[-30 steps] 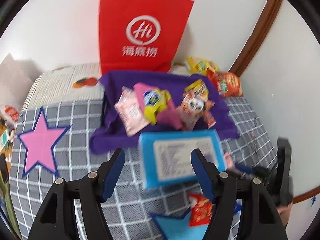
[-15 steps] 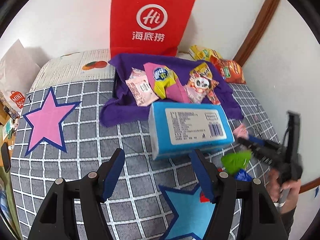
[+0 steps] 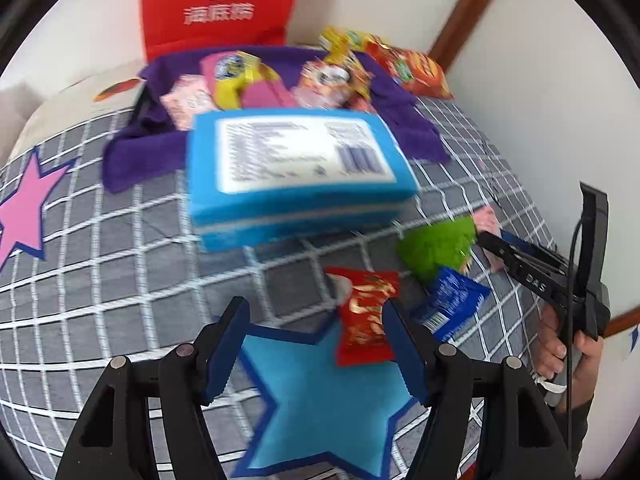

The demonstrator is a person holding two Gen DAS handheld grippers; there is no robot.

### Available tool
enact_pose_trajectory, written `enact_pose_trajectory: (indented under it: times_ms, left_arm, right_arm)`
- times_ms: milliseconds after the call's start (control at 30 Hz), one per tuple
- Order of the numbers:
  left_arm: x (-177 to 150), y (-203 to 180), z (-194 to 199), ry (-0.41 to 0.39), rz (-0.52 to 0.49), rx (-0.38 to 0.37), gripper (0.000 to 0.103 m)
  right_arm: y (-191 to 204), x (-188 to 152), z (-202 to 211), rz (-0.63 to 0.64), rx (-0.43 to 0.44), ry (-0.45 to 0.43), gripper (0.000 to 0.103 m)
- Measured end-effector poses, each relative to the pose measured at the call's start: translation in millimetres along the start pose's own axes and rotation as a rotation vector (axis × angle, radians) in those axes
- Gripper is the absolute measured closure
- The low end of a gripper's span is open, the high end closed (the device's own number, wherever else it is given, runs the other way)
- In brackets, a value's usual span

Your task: Organize snacks

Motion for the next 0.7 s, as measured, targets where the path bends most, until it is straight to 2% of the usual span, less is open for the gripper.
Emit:
enact_pose_trajectory:
  times_ms: [233,367,533,633,700]
  left_arm:
    - [-13.8,-18.8,-27.3,0.046,-0.039,0.005,0.036]
    - [-18.1,-20.0,-40.2,0.067,-0.04,0.021,0.037]
    - [-15.4,-21.9,-44.5,0.038,-0.07,0.077,0.038]
    - [-13.6,-22.7,-46.5,0.021,-0.096,0.105,0.044]
    - [-11.8,-22.7,-48.0,0.012,-0.115,0.127,0.05]
  right_arm:
    - [3.6,0.4,-2.8,0.034,-0.027,-0.072,0.06]
    - [2.4,3.1,-5.9,0.003,0.012,-0.083,0.059]
    - [0.4,4.8,-6.1,-0.027,0.056,-0.083,0.058]
    - [2.2,4.9,-6.1,-0.02,0.05,-0.082,0.057]
    - [4.4,4.9,-6.3,-0.008,0.062,-0.082,0.051]
Point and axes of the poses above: each gripper's, at about its wrist camera, not at the fingertips, and z roughly against the way its jaws point, y to its left, x to its top, the point moved 8 cm from there along -z, roughly the way its jaws point, and after that the axes turned 8 degrees about -x, right-handed, at the moved point
